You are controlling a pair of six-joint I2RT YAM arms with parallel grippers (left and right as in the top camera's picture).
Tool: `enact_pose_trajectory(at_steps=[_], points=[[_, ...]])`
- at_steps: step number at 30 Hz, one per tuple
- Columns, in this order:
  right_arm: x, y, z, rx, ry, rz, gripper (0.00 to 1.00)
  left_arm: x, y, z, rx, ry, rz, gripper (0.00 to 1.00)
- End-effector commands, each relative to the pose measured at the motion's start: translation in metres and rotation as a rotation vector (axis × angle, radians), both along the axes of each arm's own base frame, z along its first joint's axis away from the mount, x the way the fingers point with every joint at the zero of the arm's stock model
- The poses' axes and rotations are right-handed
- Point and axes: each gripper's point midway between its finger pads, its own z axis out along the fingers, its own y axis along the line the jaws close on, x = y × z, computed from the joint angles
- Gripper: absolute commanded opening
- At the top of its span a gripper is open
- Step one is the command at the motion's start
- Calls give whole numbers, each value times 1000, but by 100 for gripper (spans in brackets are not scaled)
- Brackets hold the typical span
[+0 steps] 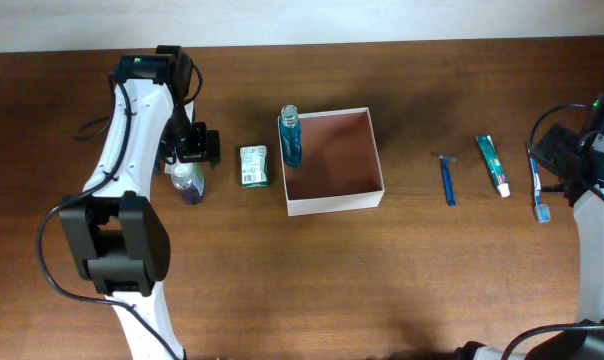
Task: Pack container
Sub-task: 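Lower the left gripper and grasp the clear soap bottle's body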
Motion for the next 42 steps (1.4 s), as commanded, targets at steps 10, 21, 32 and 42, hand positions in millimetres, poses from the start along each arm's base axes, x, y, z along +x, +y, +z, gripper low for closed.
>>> enact_pose_trajectory(at_steps=[10,21,32,42], points=[[0,-5,4,-20,0,-11,98,0,-6,5,-59,-16,27,99],[0,-5,4,-21,0,-11,99,-1,-3,-5,-54,9,35,99],[0,-5,4,-20,0,-11,99,-4,12,-20,-55,23,75,99],[0,-5,4,-21,0,-11,99,-1,11,-21,-58,13,73,96]])
